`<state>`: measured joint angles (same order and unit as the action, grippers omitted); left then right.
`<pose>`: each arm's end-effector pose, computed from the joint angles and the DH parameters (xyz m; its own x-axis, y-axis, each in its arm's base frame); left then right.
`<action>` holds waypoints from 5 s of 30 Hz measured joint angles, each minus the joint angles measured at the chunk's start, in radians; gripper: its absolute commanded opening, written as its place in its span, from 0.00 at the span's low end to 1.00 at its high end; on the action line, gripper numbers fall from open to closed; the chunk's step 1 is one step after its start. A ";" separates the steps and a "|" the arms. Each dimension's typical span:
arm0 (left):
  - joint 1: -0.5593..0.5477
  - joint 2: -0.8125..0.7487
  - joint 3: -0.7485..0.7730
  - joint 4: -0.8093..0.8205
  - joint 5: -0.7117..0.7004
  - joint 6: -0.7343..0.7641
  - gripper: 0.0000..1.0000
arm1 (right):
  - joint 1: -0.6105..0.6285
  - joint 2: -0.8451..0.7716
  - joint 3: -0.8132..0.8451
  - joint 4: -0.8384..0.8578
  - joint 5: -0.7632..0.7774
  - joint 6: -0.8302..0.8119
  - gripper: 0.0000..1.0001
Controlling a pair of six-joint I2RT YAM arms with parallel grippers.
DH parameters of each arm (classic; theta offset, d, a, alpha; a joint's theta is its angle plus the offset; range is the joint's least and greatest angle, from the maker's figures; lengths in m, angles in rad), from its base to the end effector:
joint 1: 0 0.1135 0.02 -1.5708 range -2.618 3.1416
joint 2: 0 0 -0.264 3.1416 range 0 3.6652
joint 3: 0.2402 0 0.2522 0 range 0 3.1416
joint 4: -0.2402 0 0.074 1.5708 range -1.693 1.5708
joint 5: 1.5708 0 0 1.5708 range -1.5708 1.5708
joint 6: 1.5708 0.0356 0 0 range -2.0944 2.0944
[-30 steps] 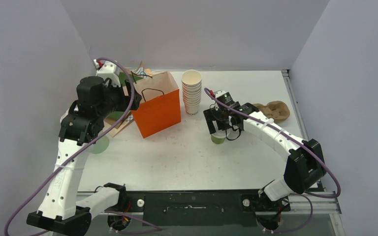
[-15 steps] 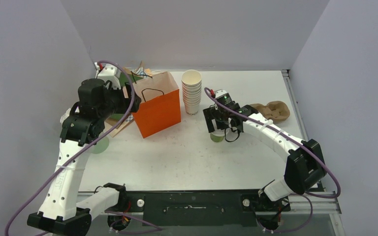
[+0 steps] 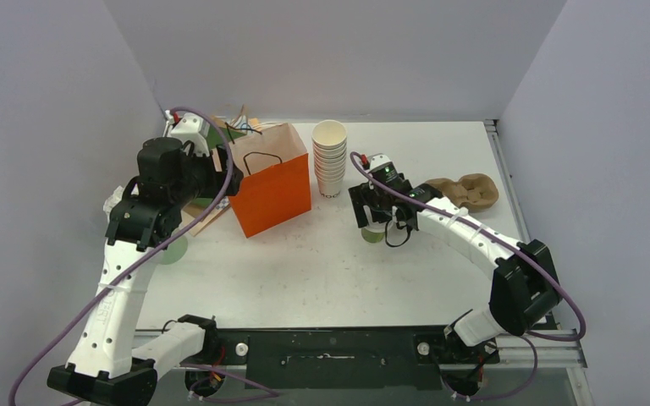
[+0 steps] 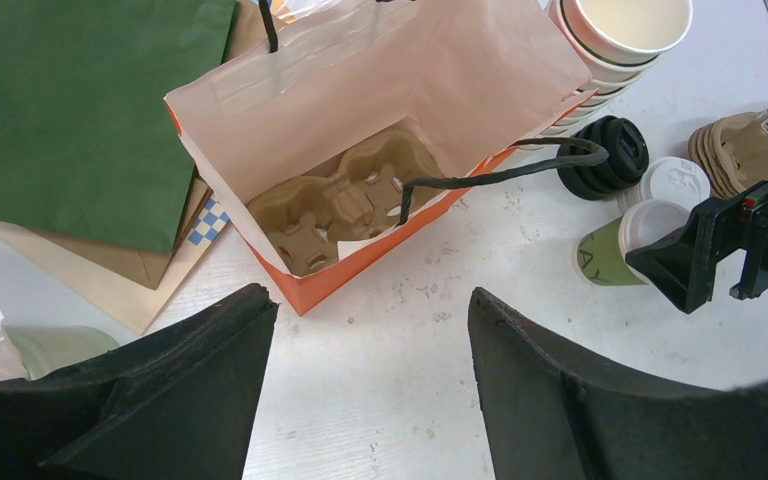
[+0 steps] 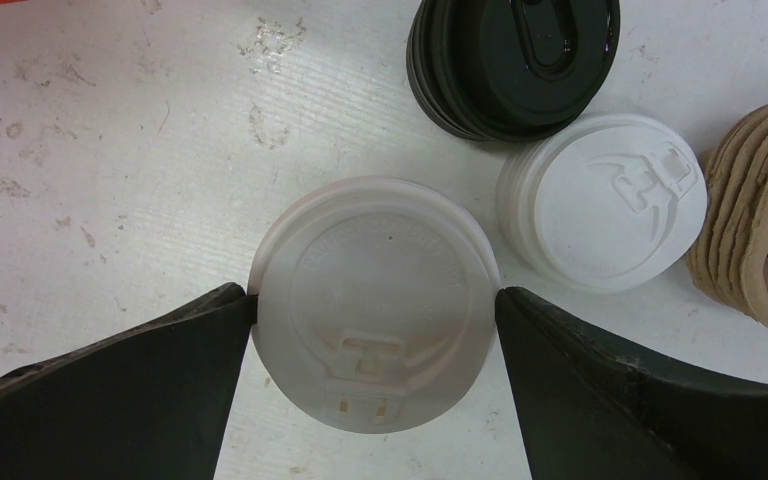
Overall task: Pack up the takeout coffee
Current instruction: Close the cup lid on the coffee cup, then pick up the coffee cup.
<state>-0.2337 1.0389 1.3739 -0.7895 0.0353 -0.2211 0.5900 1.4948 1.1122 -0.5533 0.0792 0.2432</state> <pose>0.1906 -0.0467 0.4301 -0.4742 -0.1124 -0.8732 0.1623 0.9637 -0.2122 0.2629 0.1727 0.2528 -0.7735 -0.2290 -0.5910 -0.3393 0.9372 0.0810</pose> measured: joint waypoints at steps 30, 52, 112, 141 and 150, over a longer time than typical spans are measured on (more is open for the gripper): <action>0.014 0.000 -0.006 0.001 -0.008 0.000 0.70 | -0.008 -0.069 0.076 -0.157 -0.069 0.008 0.87; 0.224 -0.023 -0.104 0.115 0.073 -0.060 0.73 | -0.010 -0.191 0.042 -0.137 -0.053 0.003 0.88; -0.440 0.979 0.838 0.041 0.031 0.576 0.36 | -0.280 0.205 0.104 0.761 -0.571 0.771 0.21; -0.441 1.011 0.841 -0.025 -0.006 0.583 0.00 | -0.254 0.205 0.135 0.791 -0.574 0.795 0.21; -0.448 1.011 0.843 -0.031 -0.023 0.592 0.08 | -0.254 0.205 0.135 0.791 -0.577 0.802 0.20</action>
<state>-0.6819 2.0499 2.2169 -0.8207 0.0128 0.3714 0.3355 1.6997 1.2476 0.2379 -0.4976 1.0454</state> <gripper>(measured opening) 0.070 0.205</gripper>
